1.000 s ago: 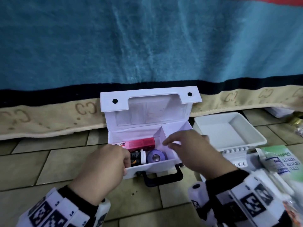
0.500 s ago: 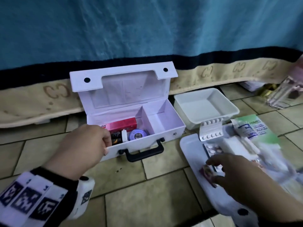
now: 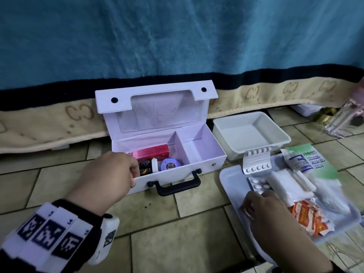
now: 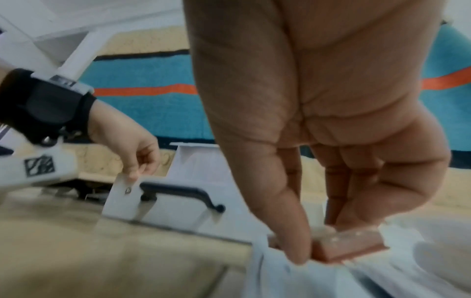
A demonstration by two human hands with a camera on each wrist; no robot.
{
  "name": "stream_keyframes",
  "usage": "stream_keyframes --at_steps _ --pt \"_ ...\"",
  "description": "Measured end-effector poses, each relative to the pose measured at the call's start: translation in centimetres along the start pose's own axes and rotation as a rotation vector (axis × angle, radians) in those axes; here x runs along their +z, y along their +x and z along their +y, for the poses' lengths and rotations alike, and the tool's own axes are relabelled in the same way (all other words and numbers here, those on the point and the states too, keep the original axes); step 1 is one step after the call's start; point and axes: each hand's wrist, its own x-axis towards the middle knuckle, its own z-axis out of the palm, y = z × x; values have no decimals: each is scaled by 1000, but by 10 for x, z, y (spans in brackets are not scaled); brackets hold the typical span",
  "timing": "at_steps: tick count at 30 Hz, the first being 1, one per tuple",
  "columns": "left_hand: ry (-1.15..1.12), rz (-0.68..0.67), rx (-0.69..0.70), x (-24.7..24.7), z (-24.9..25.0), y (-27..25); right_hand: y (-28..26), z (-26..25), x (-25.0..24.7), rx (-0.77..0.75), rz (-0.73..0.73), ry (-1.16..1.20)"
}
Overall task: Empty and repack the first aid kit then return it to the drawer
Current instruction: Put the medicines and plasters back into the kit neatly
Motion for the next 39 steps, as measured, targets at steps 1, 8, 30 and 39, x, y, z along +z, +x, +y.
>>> stream_keyframes --at_steps 1,8,30,39 --pt "3 2 3 0 0 0 1 -4 -5 -17 15 17" --pt "-12 9 -15 2 -1 0 40 -64 -40 -376 278 293" --pt "-51 4 -17 1 -2 1 123 -123 -23 -498 -110 -8" --pt "-45 -2 -18 2 -4 2 132 -125 -9 -447 -71 66"
